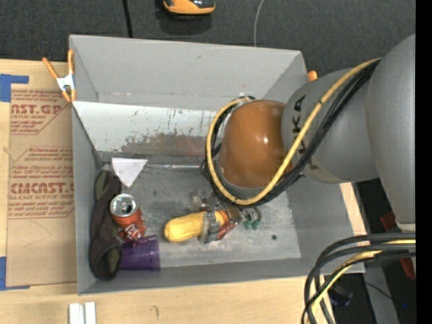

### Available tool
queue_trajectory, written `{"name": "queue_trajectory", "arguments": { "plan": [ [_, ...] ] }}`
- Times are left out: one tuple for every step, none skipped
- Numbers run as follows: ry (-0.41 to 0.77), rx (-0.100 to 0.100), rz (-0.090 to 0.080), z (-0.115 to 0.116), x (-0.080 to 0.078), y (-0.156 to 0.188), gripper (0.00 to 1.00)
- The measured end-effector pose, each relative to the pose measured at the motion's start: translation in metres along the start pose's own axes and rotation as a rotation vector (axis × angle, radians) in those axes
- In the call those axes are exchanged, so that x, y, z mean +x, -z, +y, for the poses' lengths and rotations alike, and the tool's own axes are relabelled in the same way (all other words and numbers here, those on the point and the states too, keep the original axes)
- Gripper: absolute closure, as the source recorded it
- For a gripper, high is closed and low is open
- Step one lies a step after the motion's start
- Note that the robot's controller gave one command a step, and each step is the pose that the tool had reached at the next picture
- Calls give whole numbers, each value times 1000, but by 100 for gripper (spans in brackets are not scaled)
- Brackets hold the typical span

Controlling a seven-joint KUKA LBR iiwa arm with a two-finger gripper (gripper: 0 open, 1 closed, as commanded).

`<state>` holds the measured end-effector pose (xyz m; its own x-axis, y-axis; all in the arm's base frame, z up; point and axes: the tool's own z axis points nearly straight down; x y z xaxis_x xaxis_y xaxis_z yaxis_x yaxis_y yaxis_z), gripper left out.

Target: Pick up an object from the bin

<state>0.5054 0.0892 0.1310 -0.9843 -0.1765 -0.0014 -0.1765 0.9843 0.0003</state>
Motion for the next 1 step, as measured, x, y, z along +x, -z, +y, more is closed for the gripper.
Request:
{"name": "queue_trajectory", "arguments": {
  "plan": [
    [174,-1,-2,-15,-19,113,100]
  ]
}}
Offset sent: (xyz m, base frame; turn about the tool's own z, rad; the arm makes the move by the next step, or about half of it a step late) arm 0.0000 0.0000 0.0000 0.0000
